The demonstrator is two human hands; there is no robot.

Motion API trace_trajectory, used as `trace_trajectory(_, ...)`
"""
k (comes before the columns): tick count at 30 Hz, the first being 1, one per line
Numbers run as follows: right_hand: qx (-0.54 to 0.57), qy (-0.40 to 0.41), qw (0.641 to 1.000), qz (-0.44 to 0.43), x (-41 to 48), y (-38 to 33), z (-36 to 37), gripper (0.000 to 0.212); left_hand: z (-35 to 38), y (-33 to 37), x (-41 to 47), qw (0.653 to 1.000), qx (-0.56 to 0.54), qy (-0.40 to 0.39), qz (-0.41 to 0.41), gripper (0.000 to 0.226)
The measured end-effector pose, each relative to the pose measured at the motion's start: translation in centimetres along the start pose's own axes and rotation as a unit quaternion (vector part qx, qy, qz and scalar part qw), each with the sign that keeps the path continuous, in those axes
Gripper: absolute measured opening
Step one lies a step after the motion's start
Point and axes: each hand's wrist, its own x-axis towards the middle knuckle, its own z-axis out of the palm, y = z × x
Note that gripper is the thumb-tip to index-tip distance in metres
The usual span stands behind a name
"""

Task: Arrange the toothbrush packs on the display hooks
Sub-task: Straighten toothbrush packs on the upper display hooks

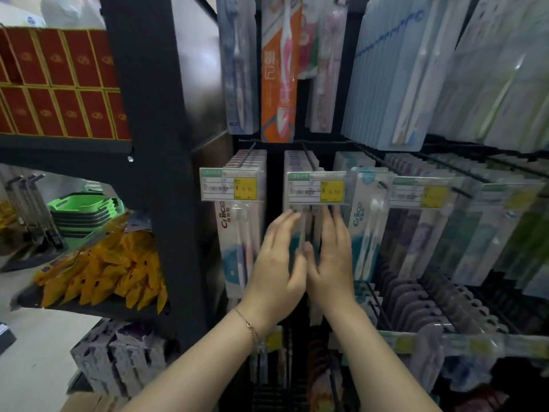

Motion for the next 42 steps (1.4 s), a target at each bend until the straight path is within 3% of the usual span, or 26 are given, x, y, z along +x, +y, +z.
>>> trace_trajectory(4, -0.035, -0.103, 0.994, 0.01, 1.1, 1.1, -0.6, 0.076, 2.4, -0.1, 1.9, 0.995, -0.048, 0.006, -0.088, 0.062)
trace_trajectory(8, -0.026, -0.147, 0.989, -0.023, 2.0, 2.4, -0.7, 0.078, 3.7, 0.0, 3.7, 0.993, -0.069, 0.035, -0.087, 0.058)
trace_trajectory(17, 0.131, -0.14, 0.978, -0.078, 4.0, 3.6, -0.2, 0.069, 4.9, -0.5, 5.1, 0.986, -0.064, 0.073, -0.135, 0.049)
trace_trajectory(23, 0.12, -0.142, 0.981, -0.057, 4.6, 4.5, 0.4, 0.062, 4.9, -0.8, 5.6, 0.984, -0.086, 0.064, -0.143, 0.047)
trace_trajectory(33, 0.104, -0.145, 0.984, -0.002, 5.5, 4.2, 0.3, 0.072, 4.5, -1.5, 6.8, 0.982, -0.082, 0.03, -0.165, 0.049)
trace_trajectory(38, 0.119, -0.127, 0.985, -0.006, 4.7, 4.0, -0.4, 0.07, 4.3, -1.2, 6.1, 0.983, -0.049, 0.059, -0.169, 0.043)
trace_trajectory(42, 0.107, -0.093, 0.99, 0.001, 3.5, 3.5, -2.5, 0.054, 4.8, 0.0, 4.2, 0.987, 0.009, 0.096, -0.126, 0.032)
